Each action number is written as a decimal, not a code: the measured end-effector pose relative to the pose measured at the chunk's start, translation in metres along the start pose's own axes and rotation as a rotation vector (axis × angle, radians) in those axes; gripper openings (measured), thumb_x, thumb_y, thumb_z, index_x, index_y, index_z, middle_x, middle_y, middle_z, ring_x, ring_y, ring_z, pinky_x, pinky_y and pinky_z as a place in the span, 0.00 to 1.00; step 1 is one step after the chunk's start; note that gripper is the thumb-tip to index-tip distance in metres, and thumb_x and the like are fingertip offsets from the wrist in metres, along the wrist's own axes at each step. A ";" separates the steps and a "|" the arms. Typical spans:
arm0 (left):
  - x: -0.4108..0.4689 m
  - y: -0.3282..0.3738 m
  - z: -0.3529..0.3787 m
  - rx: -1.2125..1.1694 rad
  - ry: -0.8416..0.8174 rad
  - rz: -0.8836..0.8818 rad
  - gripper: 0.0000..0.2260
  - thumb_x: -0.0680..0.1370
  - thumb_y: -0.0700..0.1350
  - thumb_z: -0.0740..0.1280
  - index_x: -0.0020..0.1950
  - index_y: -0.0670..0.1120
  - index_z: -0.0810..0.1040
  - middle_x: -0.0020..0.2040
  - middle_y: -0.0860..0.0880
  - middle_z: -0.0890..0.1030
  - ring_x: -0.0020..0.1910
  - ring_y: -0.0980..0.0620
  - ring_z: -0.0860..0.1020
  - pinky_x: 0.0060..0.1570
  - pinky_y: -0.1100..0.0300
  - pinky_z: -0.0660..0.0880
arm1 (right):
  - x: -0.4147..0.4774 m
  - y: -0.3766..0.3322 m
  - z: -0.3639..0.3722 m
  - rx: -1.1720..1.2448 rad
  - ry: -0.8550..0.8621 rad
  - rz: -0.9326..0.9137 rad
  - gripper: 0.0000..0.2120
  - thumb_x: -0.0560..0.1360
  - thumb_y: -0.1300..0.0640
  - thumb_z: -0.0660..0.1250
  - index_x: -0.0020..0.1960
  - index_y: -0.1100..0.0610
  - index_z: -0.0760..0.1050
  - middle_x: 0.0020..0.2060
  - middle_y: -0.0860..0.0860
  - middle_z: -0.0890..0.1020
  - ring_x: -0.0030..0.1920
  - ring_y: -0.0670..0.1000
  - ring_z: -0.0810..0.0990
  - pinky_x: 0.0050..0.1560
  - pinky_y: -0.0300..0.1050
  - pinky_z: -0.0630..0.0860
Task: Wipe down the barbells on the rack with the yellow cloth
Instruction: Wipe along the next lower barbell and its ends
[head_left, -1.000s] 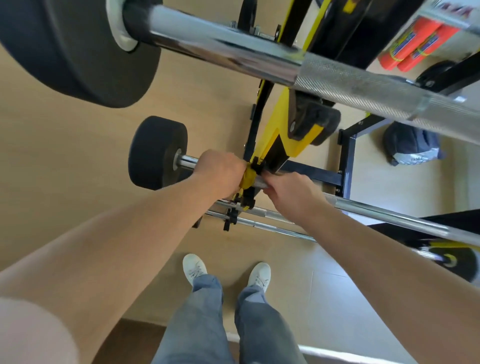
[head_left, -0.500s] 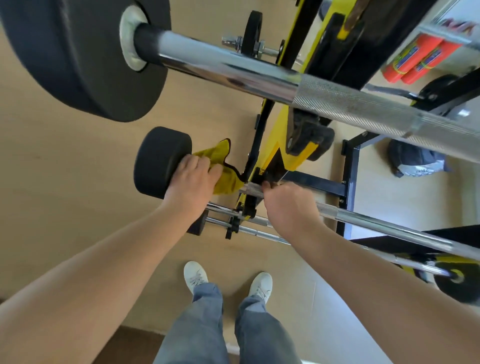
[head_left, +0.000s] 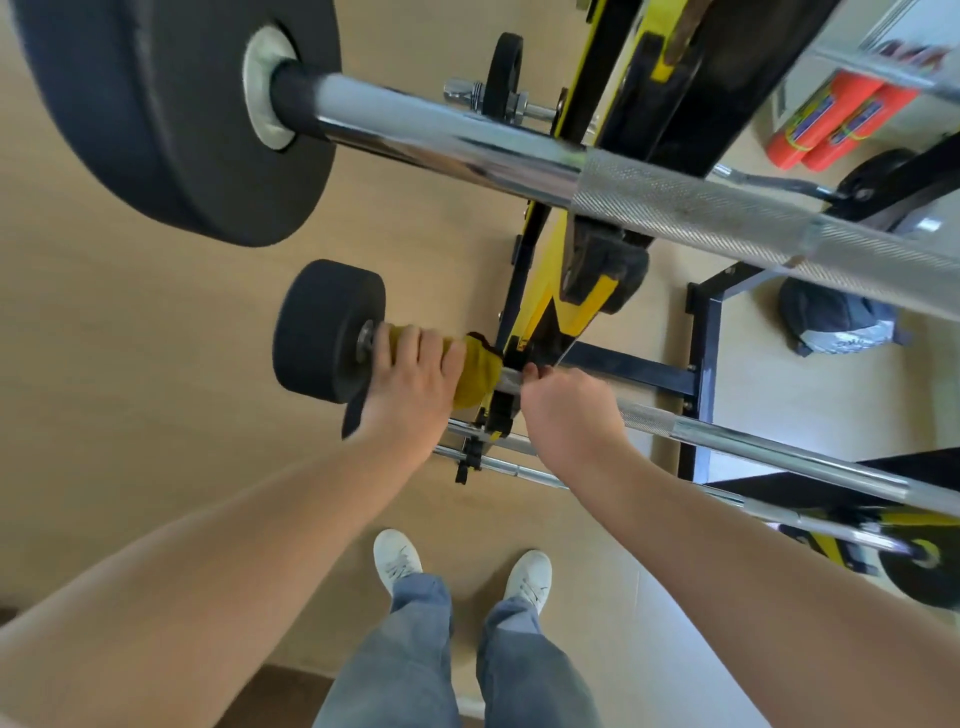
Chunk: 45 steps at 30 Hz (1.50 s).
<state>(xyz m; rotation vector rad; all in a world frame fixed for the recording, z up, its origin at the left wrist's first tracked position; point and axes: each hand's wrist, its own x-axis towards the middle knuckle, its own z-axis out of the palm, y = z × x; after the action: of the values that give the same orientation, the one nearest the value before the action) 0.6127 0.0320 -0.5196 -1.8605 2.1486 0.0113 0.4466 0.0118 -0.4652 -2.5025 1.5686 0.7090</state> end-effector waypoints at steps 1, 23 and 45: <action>-0.003 0.000 0.005 0.009 0.032 0.010 0.29 0.73 0.46 0.72 0.69 0.46 0.62 0.61 0.41 0.69 0.62 0.39 0.68 0.70 0.37 0.59 | 0.000 0.000 0.001 0.005 -0.003 0.001 0.18 0.81 0.64 0.62 0.71 0.60 0.69 0.51 0.56 0.80 0.45 0.55 0.77 0.38 0.47 0.71; -0.012 0.028 -0.026 -0.774 0.247 0.165 0.12 0.75 0.45 0.71 0.58 0.49 0.81 0.53 0.52 0.82 0.54 0.50 0.76 0.57 0.53 0.75 | -0.015 0.019 0.022 0.451 0.262 0.058 0.05 0.77 0.51 0.65 0.48 0.51 0.78 0.42 0.48 0.82 0.42 0.54 0.80 0.41 0.48 0.79; 0.002 0.091 -0.066 -0.467 0.009 0.149 0.19 0.83 0.54 0.57 0.71 0.50 0.72 0.71 0.46 0.71 0.66 0.45 0.70 0.62 0.51 0.73 | -0.034 0.104 0.051 1.349 0.418 0.612 0.10 0.82 0.53 0.61 0.63 0.49 0.75 0.46 0.43 0.78 0.47 0.46 0.77 0.46 0.47 0.80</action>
<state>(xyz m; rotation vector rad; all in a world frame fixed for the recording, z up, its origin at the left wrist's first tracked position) 0.5099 0.0319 -0.4743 -1.9186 2.4404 0.5837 0.3268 0.0079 -0.4796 -1.1778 1.9181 -0.7364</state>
